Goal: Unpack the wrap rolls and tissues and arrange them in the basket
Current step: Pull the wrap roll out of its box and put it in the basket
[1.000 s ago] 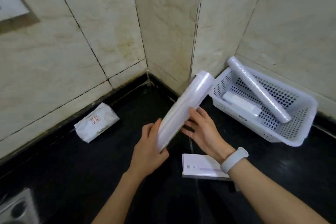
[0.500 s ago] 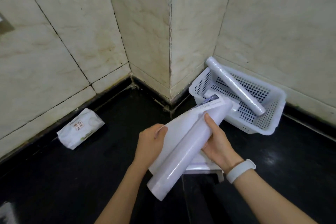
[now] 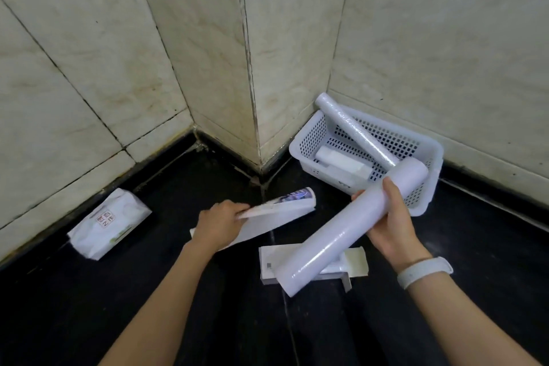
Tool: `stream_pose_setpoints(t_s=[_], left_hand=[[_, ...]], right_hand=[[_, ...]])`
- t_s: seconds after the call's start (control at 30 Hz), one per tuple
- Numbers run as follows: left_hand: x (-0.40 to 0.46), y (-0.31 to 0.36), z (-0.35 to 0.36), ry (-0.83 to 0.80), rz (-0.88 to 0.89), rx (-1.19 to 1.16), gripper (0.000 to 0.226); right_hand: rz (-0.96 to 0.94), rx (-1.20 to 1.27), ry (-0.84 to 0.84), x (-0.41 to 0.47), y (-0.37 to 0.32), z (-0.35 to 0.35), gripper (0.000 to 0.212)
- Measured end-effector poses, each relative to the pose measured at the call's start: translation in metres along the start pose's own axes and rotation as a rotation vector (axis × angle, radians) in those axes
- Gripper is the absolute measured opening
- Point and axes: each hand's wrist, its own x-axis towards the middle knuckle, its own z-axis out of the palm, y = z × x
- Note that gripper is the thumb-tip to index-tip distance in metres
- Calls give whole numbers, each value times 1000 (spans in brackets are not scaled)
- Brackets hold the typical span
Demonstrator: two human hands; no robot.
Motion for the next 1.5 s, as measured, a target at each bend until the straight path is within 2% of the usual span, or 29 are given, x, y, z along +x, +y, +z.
stream_pose_setpoints(t_s=[0.07, 0.1, 0.17, 0.27, 0.3, 0.37, 0.43, 0.53, 0.6, 0.73, 0.77, 0.83, 0.9, 0.97, 1.1, 1.23, 1.33, 1.4, 1.5], left_hand=[[5, 4, 7, -248, 9, 42, 70], [7, 8, 10, -276, 23, 19, 77], [10, 20, 14, -145, 79, -115, 74], [17, 50, 2, 117, 193, -457, 50], [20, 63, -5, 115, 224, -553, 45], [26, 92, -19, 6, 305, -694, 46], [32, 119, -28, -68, 418, -641, 58], [44, 152, -29, 48, 491, -539, 61], [50, 168, -24, 65, 468, -623, 61], [63, 191, -6, -78, 487, -772, 58], [69, 192, -2, -95, 515, -710, 56], [89, 185, 5, -25, 526, -380, 55], [110, 171, 10, 85, 430, -104, 57], [125, 156, 17, 163, 331, 9, 56], [133, 136, 39, 274, 259, 102, 60], [130, 132, 49, 393, 306, 79, 66], [128, 129, 52, 420, 318, 59, 64], [128, 129, 52, 424, 336, 45, 61], [132, 132, 50, 428, 342, 48, 59]], right_hand=[[-46, 8, 0, 2, -6, 3, 43], [-62, 7, 0, 3, -9, 4, 45], [-77, -4, 9, 5, -18, 8, 49], [-119, 8, 10, 12, -41, 13, 38], [-148, 19, -5, 15, -52, 17, 33], [-227, 30, -56, 21, -75, 25, 32], [-285, 36, -127, 26, -98, 34, 43], [-398, 42, -263, 34, -127, 45, 40], [-458, -77, -328, 41, -136, 47, 34], [-439, -463, -313, 63, -131, 38, 47], [-471, -535, -287, 70, -131, 36, 48], [-608, -699, -226, 84, -139, 32, 52], [-741, -927, -191, 101, -150, 30, 59], [-791, -1155, -216, 116, -152, 31, 64], [-800, -1437, -361, 139, -125, 38, 60], [-634, -1619, -353, 161, -93, 41, 59], [-562, -1787, -336, 172, -73, 38, 63], [-627, -1932, -303, 177, -58, 33, 62], [-780, -2045, -135, 185, -47, 26, 59]])
